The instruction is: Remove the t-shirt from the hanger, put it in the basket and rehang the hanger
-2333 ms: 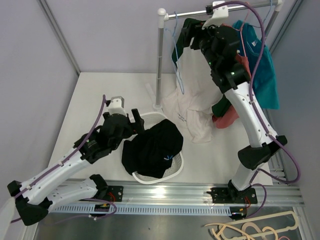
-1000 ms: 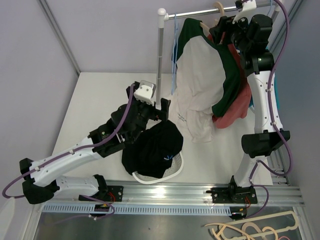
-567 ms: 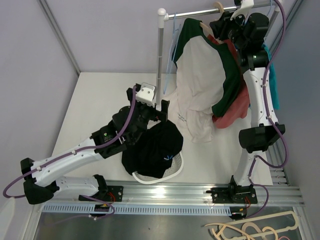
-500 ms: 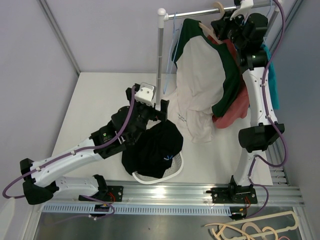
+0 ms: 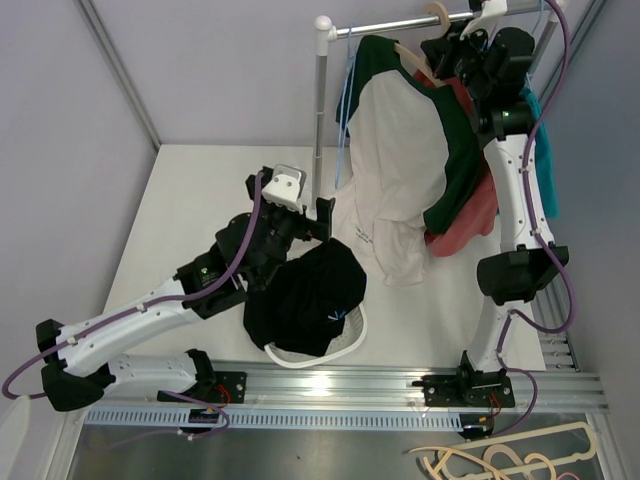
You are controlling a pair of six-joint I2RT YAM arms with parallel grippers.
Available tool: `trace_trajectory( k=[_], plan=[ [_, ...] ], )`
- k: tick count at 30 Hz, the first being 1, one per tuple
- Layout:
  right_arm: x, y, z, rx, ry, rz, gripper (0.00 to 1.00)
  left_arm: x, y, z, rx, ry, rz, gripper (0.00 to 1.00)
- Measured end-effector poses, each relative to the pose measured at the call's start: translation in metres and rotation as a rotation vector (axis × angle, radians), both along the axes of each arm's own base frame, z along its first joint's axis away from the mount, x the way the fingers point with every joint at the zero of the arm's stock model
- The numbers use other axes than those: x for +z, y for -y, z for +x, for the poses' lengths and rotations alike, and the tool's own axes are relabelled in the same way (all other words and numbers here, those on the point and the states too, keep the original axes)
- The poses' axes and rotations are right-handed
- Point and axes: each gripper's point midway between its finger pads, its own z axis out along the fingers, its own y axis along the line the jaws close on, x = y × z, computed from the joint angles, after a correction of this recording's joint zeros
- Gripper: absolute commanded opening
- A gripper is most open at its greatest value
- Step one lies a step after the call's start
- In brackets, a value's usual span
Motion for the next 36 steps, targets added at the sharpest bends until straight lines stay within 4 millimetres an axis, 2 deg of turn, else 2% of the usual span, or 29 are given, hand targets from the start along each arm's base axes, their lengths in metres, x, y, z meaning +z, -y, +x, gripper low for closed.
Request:
trace_trajectory(
  k=[4, 8, 12, 18, 23, 27, 31, 36],
  plan=[
    [0.001, 0.002, -0.006, -0.015, -0.014, 0.000, 0.00, 0.006, -0.004, -0.002, 0.000, 0.008, -0.016, 0.99],
    [0.008, 0.003, -0.020, -0.029, -0.016, -0.003, 0.00, 0.008, -0.007, -0.003, 0.001, 0.011, -0.024, 1.00],
    [0.015, 0.005, -0.045, -0.051, -0.003, -0.012, 0.00, 0.009, -0.011, -0.004, 0.011, 0.012, -0.027, 0.99],
    [0.036, 0.009, -0.088, -0.062, 0.040, -0.010, 0.00, 0.014, -0.020, -0.009, 0.014, 0.018, -0.053, 0.99],
    [0.048, 0.012, -0.096, -0.073, 0.064, -0.003, 0.00, 0.017, -0.024, -0.011, 0.016, 0.023, -0.063, 1.00],
    [0.044, 0.013, -0.093, -0.098, 0.033, 0.013, 0.00, 0.014, -0.022, -0.012, 0.005, 0.014, -0.052, 1.00],
    [0.032, 0.011, -0.095, -0.206, -0.029, 0.061, 0.00, 0.015, -0.016, -0.017, -0.014, 0.024, -0.046, 1.00],
    [0.010, -0.018, -0.124, -0.364, -0.100, 0.109, 0.00, 0.016, 0.024, -0.036, -0.101, 0.108, 0.000, 0.99]
  ],
)
